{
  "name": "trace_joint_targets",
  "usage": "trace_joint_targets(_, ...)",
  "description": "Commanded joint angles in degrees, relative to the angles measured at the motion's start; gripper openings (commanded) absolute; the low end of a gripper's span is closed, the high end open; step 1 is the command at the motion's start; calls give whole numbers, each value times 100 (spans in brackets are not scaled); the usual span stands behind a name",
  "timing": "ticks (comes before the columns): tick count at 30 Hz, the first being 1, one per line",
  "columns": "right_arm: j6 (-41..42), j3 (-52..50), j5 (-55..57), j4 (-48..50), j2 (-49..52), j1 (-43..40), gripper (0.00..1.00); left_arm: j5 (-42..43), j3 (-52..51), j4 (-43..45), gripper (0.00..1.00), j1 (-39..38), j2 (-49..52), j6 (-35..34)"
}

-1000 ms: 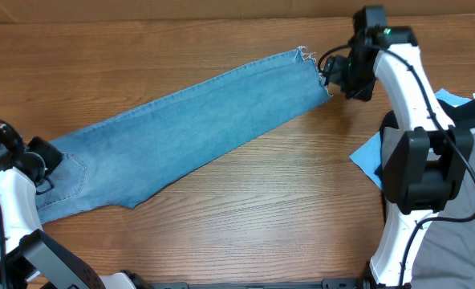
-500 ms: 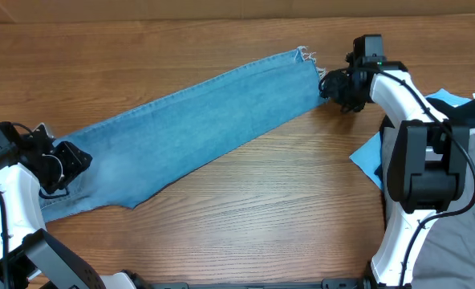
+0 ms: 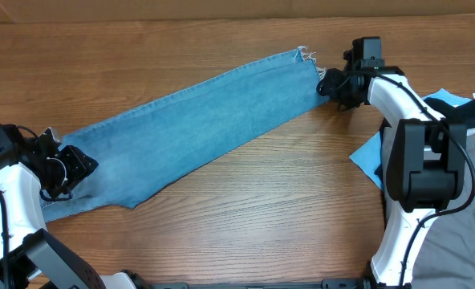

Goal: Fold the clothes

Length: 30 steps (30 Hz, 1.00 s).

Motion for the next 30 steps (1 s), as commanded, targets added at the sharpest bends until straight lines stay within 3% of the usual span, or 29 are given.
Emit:
trace_joint_targets(1,-57,-42,-94,26,286,24,56,122,114,-52,42,-42,-13,153)
trace_joint_targets(7,-85,-15,-446,70,348,26,36,120,114,-129,43,-42,-13,155)
trace_joint_targets(9,-234,96,-560,48,332,24,18,120,114,-129,43,-42,-13,155)
trace_joint_targets(12,-435,348,-656,-107,205,24,4,120,114,-131,43,-42,-13,181)
trace_joint_targets(21,-601,1167,-857,74,-476,26,4,118,114,-116,43,-42,-13,282)
trace_joint_targets(30,-859,1405,-1856,1150,-505,24,4,105,114,-107,43,-42,-13,284)
